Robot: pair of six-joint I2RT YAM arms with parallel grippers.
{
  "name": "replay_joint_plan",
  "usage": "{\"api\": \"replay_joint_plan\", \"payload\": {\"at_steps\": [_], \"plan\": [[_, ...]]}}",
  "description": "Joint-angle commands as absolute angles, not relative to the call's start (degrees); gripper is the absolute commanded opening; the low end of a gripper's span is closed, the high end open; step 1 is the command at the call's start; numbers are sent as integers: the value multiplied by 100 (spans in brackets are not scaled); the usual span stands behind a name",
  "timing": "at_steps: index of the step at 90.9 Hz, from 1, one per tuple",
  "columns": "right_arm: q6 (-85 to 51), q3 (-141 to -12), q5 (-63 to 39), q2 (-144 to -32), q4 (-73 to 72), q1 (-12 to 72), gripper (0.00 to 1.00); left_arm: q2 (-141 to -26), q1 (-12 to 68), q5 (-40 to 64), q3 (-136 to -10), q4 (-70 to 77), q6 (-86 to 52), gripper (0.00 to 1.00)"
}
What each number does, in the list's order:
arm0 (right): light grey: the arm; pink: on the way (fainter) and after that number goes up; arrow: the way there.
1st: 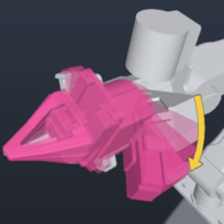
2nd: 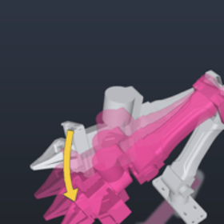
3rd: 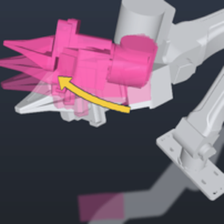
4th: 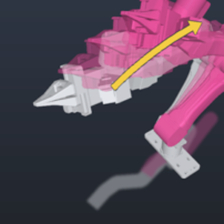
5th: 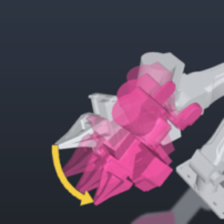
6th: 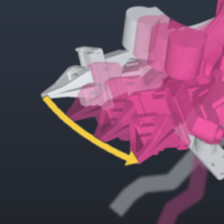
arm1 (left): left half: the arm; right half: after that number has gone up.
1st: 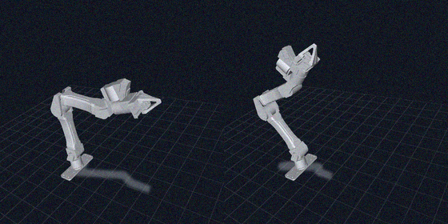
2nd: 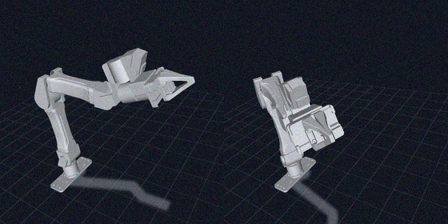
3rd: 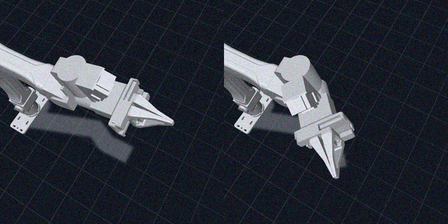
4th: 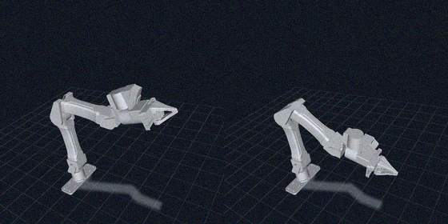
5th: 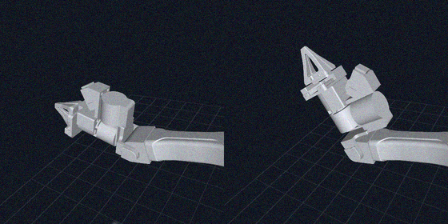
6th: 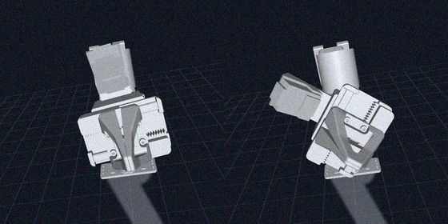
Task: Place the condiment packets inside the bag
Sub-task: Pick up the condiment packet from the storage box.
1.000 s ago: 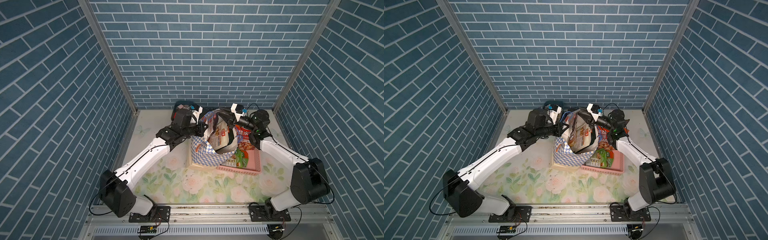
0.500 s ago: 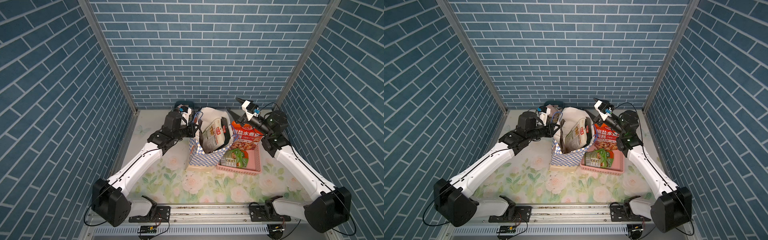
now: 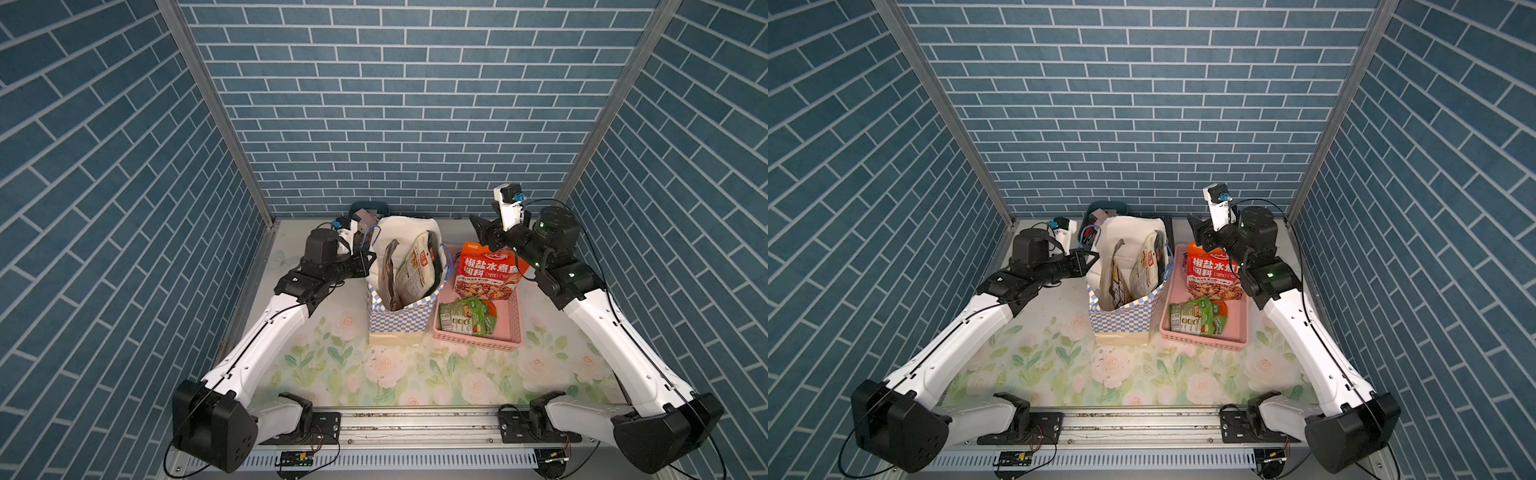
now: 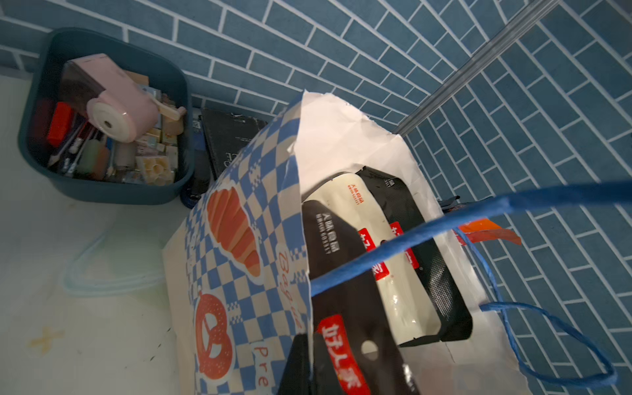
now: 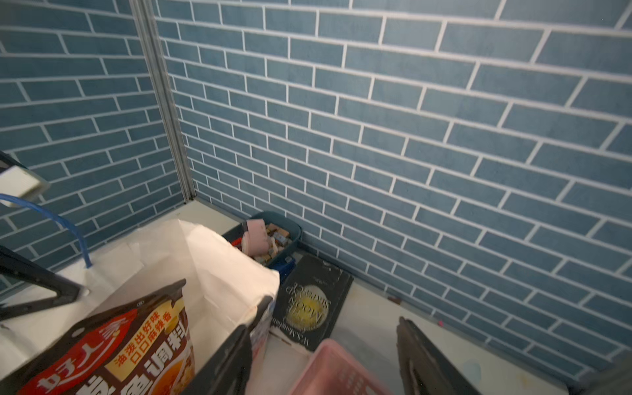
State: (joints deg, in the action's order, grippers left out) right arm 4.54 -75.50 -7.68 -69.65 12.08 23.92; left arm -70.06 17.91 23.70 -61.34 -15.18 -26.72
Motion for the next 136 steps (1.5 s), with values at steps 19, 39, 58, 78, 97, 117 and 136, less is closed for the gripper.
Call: {"api": "replay_joint_plan", "payload": {"at_steps": [19, 39, 58, 78, 97, 117, 136], "plan": [[2098, -7930, -1013, -6957, 4415, 2415, 74, -6948, 1190, 2806, -5949, -1988, -2046, 0], [2953, -8159, -466, -6836, 4577, 2058, 74, -7004, 1138, 2926, -6321, -2318, -1826, 0], [3536, -8607, -350, -7361, 4975, 1649, 69, -7045, 1019, 2952, -6411, -2493, -1657, 0], [3838, -8706, -728, -7611, 5362, 1391, 53, -7088, 923, 3047, -6381, -2461, -1643, 0], [3882, -8482, -525, -7577, 5201, 1093, 43, -7100, 914, 3095, -6331, -2350, -1708, 0], [3972, -8210, -637, -7695, 5187, 868, 36, -7084, 914, 3136, -6229, -2191, -1806, 0], [3839, -7993, -805, -7797, 4950, 791, 21, -7117, 914, 3173, -6227, -2140, -1824, 0]]}}
